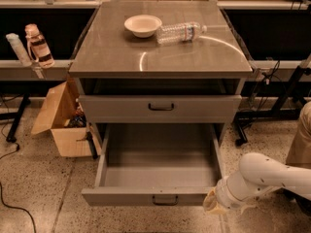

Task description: Close middle drawer

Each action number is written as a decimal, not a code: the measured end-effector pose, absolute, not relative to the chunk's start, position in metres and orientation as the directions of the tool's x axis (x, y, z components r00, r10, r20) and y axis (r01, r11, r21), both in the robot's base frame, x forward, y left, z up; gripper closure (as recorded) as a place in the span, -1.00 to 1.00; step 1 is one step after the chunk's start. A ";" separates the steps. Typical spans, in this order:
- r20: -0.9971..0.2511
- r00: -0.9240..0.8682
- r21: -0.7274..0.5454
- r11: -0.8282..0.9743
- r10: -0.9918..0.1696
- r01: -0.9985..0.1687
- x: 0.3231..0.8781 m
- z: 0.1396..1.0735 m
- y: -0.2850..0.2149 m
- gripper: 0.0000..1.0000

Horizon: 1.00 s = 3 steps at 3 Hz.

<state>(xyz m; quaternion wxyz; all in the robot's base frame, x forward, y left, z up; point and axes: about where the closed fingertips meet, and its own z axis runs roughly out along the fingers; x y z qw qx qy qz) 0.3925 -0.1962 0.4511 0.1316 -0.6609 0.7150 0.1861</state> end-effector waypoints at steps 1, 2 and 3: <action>-0.440 -0.129 0.087 0.100 -0.889 -0.991 0.392 0.444 -0.201 1.00; -0.441 -0.161 0.076 0.142 -0.883 -0.987 0.396 0.437 -0.207 1.00; -0.440 -0.183 0.053 0.178 -0.879 -0.983 0.401 0.432 -0.213 1.00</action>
Offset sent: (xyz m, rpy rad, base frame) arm 0.0130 -0.0224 -0.0221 0.0006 -0.0406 -0.1471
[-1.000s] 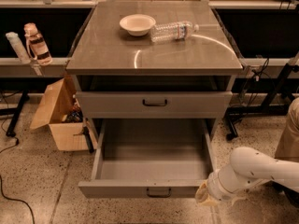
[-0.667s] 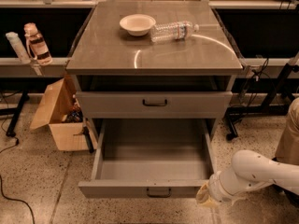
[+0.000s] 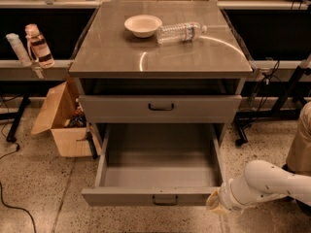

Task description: Close middle drawer

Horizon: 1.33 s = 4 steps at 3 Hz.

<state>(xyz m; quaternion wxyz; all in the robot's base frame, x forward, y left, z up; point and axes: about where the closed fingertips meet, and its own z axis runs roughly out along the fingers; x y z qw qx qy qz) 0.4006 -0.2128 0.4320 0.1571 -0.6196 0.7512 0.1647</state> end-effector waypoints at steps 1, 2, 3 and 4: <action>-0.440 -0.096 0.030 0.092 -0.893 -0.995 0.407 0.428 -0.207 1.00; -0.438 0.021 0.010 -0.029 -0.899 -1.000 0.416 0.426 -0.203 1.00; -0.449 0.105 0.000 -0.118 -0.887 -0.993 0.431 0.420 -0.197 1.00; -0.459 0.137 -0.012 -0.148 -0.878 -0.989 0.440 0.418 -0.195 1.00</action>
Offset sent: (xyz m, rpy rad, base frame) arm 0.0290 0.0131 -0.0052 -0.0137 -0.0726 0.3509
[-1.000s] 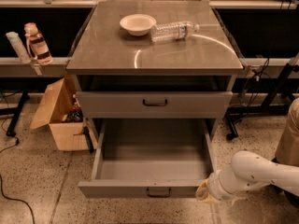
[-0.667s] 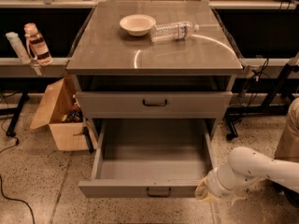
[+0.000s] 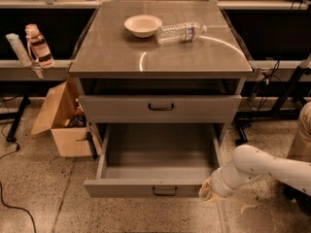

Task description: Close middle drawer

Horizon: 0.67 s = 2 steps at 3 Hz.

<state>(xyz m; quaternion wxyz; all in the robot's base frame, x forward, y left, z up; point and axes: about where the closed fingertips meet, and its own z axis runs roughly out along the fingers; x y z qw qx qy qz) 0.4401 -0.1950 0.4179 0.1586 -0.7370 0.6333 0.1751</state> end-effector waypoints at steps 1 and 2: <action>-0.466 0.151 -0.025 -0.158 -0.872 -0.987 0.453 0.416 -0.193 1.00; -0.468 0.155 -0.036 -0.157 -0.870 -0.987 0.460 0.418 -0.194 1.00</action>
Offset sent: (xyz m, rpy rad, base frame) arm 0.0245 -0.0029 0.0067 0.0196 -0.0424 0.0017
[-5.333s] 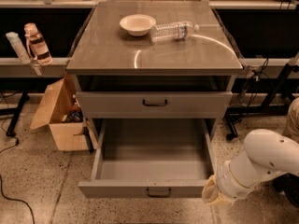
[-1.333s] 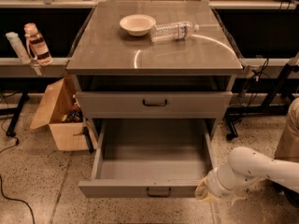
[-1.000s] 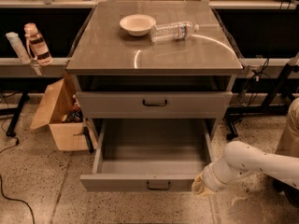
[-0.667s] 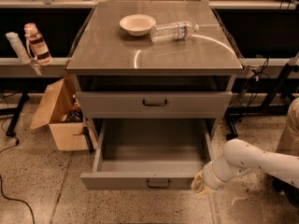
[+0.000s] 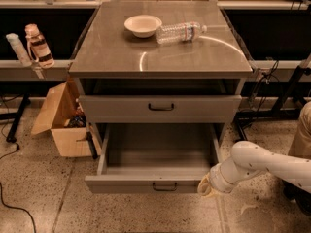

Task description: Close middle drawer

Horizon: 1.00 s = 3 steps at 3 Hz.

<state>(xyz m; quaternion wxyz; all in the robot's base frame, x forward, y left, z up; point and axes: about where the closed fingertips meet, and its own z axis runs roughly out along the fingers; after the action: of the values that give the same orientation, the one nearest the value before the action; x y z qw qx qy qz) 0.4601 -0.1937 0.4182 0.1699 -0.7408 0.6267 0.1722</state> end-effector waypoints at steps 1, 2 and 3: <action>-0.467 0.158 -0.045 -0.155 -0.870 -0.987 0.469 0.420 -0.196 1.00; -0.436 0.156 -0.067 -0.141 -0.887 -0.988 0.517 0.434 -0.198 1.00; -0.436 0.156 -0.067 -0.141 -0.886 -0.988 0.517 0.434 -0.198 1.00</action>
Offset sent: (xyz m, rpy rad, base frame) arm 0.0643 -0.0064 0.0183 -0.0324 -0.0512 -0.0373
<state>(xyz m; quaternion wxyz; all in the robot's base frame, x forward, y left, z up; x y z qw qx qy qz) 0.5169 -0.1984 0.4343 0.1714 -0.7406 0.6326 0.1479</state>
